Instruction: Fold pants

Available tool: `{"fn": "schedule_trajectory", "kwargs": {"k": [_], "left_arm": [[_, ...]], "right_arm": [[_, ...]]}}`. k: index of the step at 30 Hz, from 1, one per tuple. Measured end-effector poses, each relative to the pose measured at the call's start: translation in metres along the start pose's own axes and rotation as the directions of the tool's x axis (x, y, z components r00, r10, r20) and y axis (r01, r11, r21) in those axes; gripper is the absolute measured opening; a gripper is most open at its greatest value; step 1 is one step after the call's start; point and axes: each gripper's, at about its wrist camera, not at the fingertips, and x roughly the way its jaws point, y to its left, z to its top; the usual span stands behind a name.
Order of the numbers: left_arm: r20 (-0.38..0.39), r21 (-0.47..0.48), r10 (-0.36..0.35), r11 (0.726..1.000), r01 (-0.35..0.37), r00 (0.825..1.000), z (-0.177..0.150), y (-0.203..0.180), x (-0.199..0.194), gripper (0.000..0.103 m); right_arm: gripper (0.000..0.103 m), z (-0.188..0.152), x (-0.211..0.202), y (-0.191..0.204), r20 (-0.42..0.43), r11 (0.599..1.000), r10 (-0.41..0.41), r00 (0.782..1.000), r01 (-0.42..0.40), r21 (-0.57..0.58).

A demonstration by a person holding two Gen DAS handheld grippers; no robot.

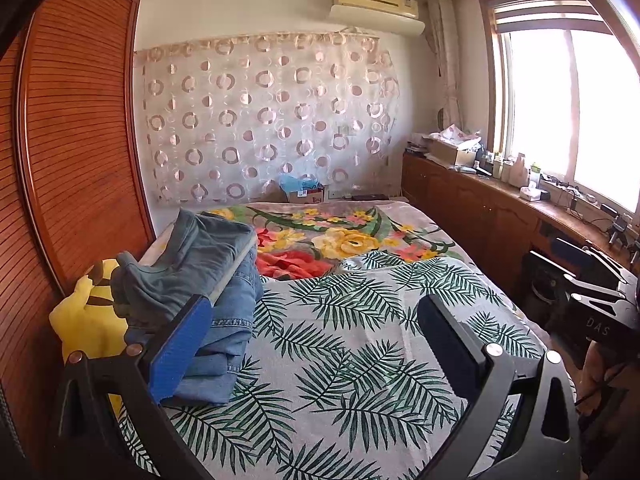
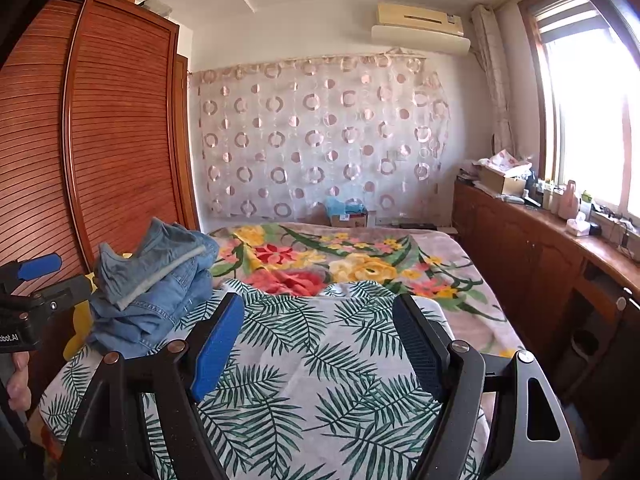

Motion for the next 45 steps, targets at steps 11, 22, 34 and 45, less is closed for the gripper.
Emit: {"fn": "schedule_trajectory", "kwargs": {"k": [11, 22, 34, 45], "left_arm": [[0.002, -0.002, 0.002, 1.000, -0.002, 1.000, -0.0002, 0.0021, -0.0008, 0.103], [0.004, 0.001, 0.003, 1.000, -0.003, 1.000, -0.0005, 0.0031, -0.0007, 0.103], [0.006, -0.002, 0.003, 1.000, -0.003, 1.000, -0.0010, 0.0031, -0.0016, 0.103], [0.007, 0.000, 0.003, 1.000, -0.003, 1.000, -0.0014, 0.0049, -0.0014, 0.103]], "right_arm": [[0.078, -0.0006, -0.0035, -0.0022, 0.009, 1.000, 0.005, 1.000, -0.005, -0.002], [0.078, -0.0015, -0.0036, -0.0026, 0.011, 1.000, 0.005, 1.000, -0.005, 0.000], [0.078, -0.0012, -0.0033, -0.0035, 0.013, 1.000, 0.004, 1.000, -0.004, 0.000], [0.078, -0.0015, -0.0038, -0.0033, 0.015, 1.000, 0.004, 1.000, -0.004, 0.001]]}}
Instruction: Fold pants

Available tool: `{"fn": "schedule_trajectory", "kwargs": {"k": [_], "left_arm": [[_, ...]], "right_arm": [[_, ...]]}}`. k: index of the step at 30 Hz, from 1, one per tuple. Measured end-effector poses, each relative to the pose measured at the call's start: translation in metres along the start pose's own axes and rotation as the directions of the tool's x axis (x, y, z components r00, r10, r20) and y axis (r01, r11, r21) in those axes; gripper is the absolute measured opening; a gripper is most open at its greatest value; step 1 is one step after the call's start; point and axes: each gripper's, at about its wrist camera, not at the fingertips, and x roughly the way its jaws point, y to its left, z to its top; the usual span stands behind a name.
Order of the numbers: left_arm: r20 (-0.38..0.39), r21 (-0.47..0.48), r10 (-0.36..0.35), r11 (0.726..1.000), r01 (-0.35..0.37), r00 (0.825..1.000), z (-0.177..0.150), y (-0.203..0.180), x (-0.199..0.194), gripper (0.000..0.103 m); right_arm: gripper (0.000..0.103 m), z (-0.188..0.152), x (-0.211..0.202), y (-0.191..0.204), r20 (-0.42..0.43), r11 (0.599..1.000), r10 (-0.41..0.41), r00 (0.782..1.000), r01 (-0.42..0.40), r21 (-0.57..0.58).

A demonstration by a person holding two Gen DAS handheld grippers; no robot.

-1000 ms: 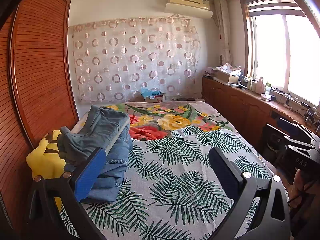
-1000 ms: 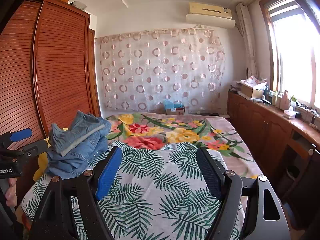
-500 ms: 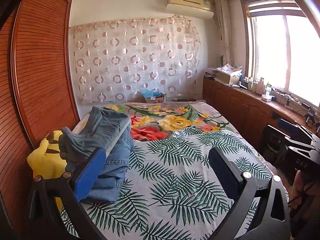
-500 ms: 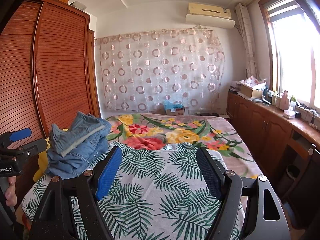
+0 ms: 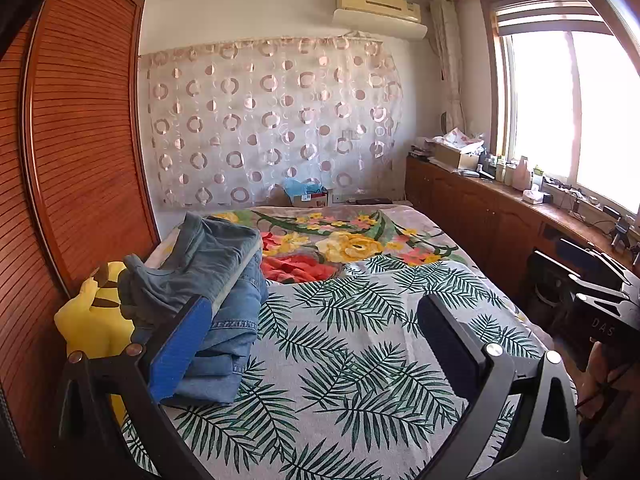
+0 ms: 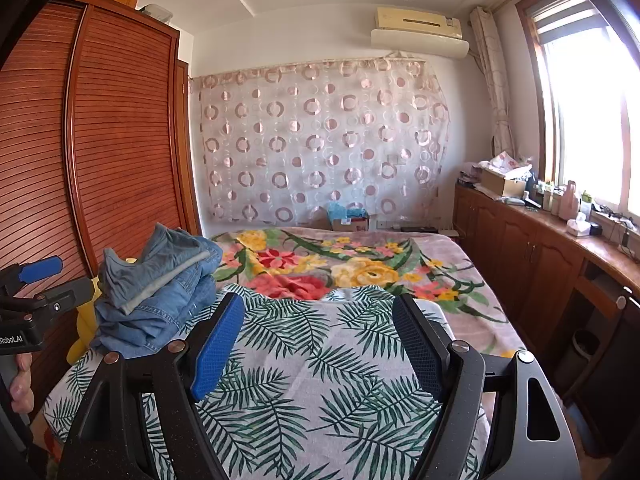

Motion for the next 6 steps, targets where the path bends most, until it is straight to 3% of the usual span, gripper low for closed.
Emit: {"fn": "schedule_trajectory", "kwargs": {"k": [6], "left_arm": [[0.001, -0.001, 0.001, 1.000, -0.001, 1.000, -0.0005, 0.0000, 0.0002, 0.103]], "right_arm": [[0.078, 0.0002, 0.0000, 0.0000, 0.000, 1.000, 0.001, 1.000, -0.001, 0.000]]}}
